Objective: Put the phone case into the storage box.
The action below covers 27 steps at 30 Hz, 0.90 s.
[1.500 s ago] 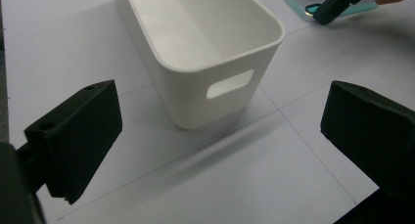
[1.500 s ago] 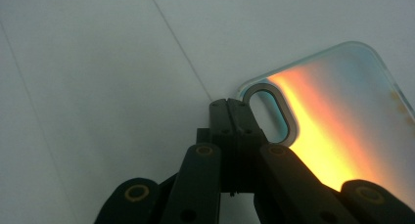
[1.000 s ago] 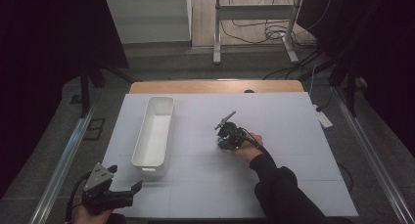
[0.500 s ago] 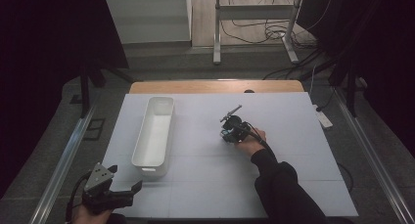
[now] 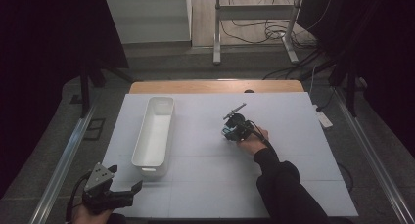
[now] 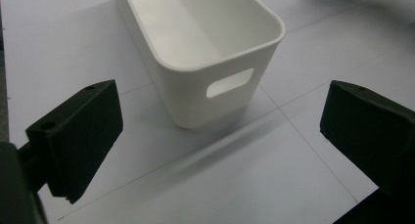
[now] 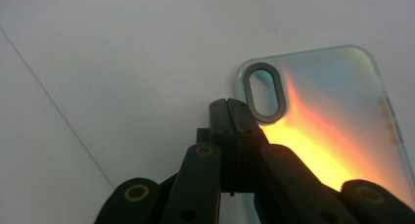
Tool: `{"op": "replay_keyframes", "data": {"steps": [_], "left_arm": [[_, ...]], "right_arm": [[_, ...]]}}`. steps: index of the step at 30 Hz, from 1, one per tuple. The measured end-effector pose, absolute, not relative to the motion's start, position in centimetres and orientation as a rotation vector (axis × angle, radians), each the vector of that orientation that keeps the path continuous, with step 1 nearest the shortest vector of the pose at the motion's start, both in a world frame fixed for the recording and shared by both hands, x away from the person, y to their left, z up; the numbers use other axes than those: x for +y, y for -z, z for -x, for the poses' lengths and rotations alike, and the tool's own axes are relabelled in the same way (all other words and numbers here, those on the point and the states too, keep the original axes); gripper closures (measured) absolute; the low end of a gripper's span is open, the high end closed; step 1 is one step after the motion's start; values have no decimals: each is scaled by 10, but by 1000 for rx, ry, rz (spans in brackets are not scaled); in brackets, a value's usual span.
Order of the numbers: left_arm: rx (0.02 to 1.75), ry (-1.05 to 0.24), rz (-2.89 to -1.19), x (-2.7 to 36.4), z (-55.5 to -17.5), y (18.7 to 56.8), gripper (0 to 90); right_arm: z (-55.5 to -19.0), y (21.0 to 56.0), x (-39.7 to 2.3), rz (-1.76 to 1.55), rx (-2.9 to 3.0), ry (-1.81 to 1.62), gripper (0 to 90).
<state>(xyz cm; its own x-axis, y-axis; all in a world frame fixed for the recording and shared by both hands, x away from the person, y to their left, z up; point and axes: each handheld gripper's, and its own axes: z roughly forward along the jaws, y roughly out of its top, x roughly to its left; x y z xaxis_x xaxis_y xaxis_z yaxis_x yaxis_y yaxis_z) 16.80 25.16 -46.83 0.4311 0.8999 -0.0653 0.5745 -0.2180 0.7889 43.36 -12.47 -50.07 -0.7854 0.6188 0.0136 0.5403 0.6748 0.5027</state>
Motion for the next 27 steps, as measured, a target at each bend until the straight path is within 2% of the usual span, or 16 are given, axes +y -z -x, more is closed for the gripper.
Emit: {"op": "replay_keyframes", "data": {"steps": [3,17,27], "left_arm": [[1247,-534,-1912,252,-168,468,29],[1247,-536,-1915,251,-168,468,30],[1246,-537,-1917,251,-168,468,30]], "right_arm": [[-432,495,-128,-952,2733,-764,892],[-422,483,-137,-897,2750,-752,732],[-423,476,-143,-898,2743,-705,572]]}}
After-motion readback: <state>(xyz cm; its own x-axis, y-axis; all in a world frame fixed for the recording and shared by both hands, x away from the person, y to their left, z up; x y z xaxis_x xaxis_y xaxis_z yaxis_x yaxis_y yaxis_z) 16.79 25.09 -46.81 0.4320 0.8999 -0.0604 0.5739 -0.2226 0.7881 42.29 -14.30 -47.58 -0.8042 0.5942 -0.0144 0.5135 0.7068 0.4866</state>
